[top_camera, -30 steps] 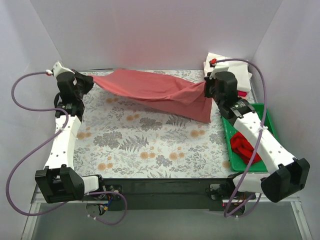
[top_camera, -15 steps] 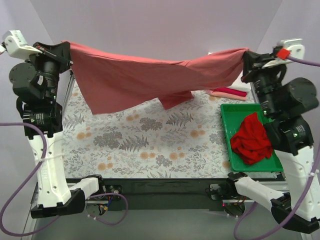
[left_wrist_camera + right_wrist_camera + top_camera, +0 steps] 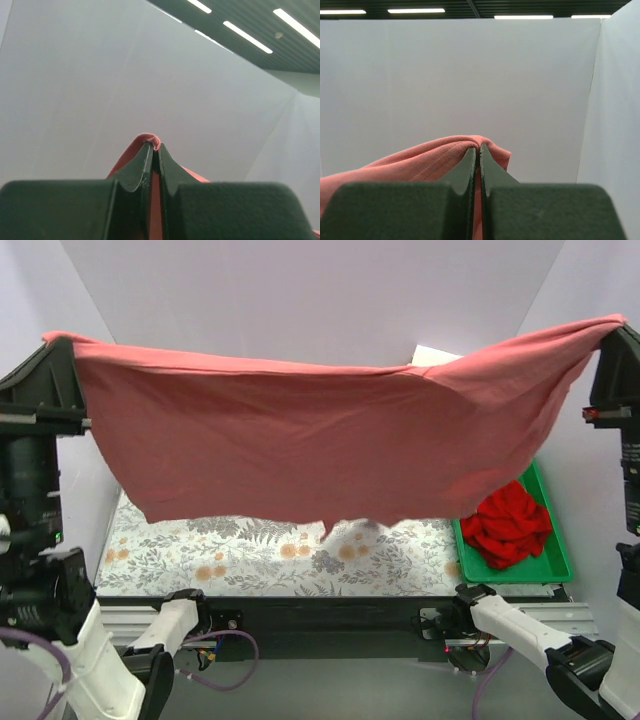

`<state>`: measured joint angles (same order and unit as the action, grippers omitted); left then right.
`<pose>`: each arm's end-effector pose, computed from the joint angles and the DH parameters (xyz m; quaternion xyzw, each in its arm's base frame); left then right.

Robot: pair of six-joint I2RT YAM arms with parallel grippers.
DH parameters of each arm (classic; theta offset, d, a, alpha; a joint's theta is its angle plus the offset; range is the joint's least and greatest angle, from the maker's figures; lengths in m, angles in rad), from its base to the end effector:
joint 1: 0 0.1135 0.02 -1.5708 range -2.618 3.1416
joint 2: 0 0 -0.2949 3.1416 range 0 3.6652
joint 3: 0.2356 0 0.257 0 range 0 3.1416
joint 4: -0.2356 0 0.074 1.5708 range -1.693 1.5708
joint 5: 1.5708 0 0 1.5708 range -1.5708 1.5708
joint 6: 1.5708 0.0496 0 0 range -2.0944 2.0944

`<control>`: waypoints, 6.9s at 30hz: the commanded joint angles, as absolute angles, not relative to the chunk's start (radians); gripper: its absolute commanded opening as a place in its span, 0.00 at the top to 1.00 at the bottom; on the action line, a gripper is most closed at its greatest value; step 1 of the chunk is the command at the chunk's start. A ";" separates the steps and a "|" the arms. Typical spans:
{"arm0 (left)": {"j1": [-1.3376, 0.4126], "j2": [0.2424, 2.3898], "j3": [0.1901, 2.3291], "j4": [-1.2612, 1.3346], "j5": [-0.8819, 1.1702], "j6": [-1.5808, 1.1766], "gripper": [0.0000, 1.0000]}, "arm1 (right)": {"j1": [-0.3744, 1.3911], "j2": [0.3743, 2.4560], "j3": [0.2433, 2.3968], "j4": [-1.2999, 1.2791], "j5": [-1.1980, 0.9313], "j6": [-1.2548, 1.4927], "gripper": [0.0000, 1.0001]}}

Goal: Fold and stack the t-shirts
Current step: Flatten the tshirt out, then fold the tshirt

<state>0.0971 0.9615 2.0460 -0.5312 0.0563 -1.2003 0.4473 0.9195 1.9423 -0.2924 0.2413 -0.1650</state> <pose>0.0203 -0.0008 0.6692 -0.2746 0.4028 -0.4692 0.7363 0.0152 -0.0058 0.6741 -0.0173 0.4193 0.0789 0.9043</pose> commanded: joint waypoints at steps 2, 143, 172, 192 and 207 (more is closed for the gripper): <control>0.104 0.953 2.112 -0.578 0.025 -1.180 1.00 | 0.445 0.878 1.985 -0.259 0.207 -0.173 0.99; 0.130 1.157 0.646 -0.155 0.069 -1.420 0.02 | 0.822 1.680 1.058 -0.318 0.311 0.123 0.58; 0.130 1.180 0.640 -0.156 0.015 -1.408 0.02 | 0.730 1.698 1.039 -0.284 0.150 0.106 0.99; 0.130 1.186 0.655 -0.170 0.048 -1.416 0.02 | 0.701 1.592 1.095 -0.357 -0.280 0.172 0.99; 0.130 1.181 0.658 -0.170 0.058 -1.416 0.02 | 0.630 1.618 1.075 -0.385 -0.301 0.187 0.44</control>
<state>0.1352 1.1896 0.6476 -0.1726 0.0513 -1.4189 0.6292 1.6154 1.0531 -0.3637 -0.2832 0.1947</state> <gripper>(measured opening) 0.982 0.502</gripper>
